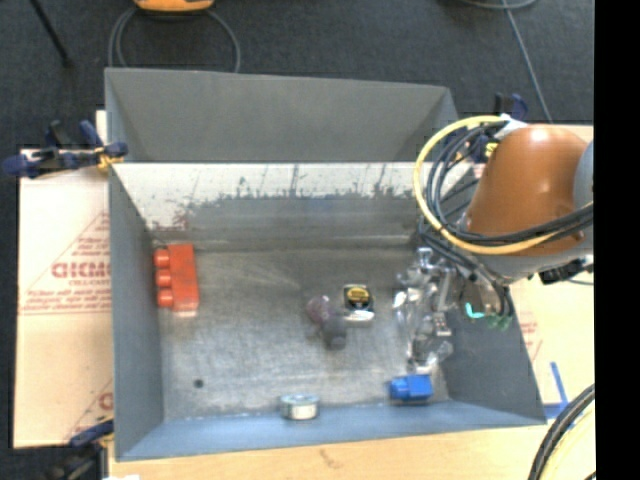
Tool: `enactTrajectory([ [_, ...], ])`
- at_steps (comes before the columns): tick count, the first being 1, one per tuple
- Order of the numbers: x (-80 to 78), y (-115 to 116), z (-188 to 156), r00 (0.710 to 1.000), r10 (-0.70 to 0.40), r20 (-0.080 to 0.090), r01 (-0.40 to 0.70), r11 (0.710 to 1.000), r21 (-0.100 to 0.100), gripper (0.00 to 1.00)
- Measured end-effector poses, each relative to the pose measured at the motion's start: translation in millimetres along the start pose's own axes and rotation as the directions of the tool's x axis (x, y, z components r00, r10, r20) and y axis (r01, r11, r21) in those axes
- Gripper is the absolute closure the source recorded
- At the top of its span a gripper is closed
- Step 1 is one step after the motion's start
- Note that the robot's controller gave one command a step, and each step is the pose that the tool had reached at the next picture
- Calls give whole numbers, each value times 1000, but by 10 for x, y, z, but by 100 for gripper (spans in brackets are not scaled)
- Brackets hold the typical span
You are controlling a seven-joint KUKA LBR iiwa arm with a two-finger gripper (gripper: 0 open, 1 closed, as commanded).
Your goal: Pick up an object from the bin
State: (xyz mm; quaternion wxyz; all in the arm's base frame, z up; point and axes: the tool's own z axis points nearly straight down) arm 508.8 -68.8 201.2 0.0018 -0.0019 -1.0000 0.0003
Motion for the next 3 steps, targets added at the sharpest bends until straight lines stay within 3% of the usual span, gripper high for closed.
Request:
enactTrajectory([
  [1, -484, 451, 1108, 999, -35, 5, 35, 999, -1, 0],
  [2, -802, 609, 1237, 992, 124, 9, -124, 992, -3, 0],
  [3, -806, 605, 1222, 993, 121, 9, -121, 993, -1, 100],
])
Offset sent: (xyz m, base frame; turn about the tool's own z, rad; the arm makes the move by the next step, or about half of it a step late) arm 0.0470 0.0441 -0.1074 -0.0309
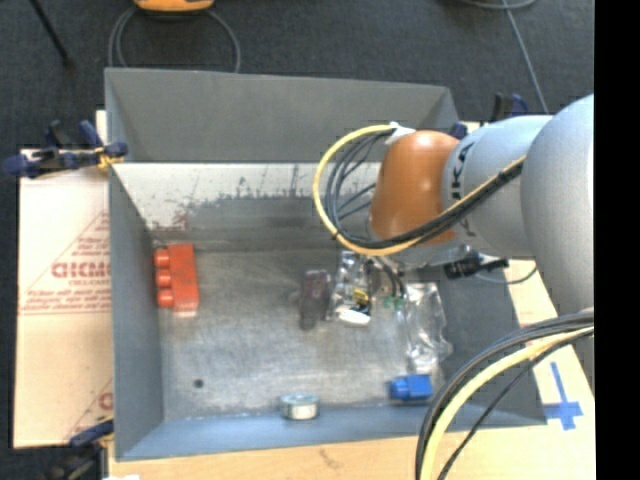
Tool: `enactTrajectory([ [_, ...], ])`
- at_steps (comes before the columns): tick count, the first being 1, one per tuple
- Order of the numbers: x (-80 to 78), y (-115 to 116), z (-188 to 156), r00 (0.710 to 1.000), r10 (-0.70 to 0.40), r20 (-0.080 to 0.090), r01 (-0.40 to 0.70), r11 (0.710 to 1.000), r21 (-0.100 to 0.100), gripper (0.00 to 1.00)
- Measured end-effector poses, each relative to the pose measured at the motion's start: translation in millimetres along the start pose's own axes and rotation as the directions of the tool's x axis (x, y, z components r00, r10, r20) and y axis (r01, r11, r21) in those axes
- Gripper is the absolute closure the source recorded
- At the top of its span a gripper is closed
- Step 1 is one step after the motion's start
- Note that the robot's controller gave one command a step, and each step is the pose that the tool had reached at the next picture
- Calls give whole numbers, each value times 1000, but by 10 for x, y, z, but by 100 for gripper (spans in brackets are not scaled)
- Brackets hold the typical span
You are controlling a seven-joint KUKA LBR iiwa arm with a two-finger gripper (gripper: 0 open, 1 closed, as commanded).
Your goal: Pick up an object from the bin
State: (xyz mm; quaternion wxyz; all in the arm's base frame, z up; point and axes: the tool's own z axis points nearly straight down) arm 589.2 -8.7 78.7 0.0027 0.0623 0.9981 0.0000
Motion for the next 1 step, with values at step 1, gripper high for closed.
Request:
enactTrajectory([
  [1, -10, -146, -1443, 999, -38, 8, 38, 999, 1, 100],
])
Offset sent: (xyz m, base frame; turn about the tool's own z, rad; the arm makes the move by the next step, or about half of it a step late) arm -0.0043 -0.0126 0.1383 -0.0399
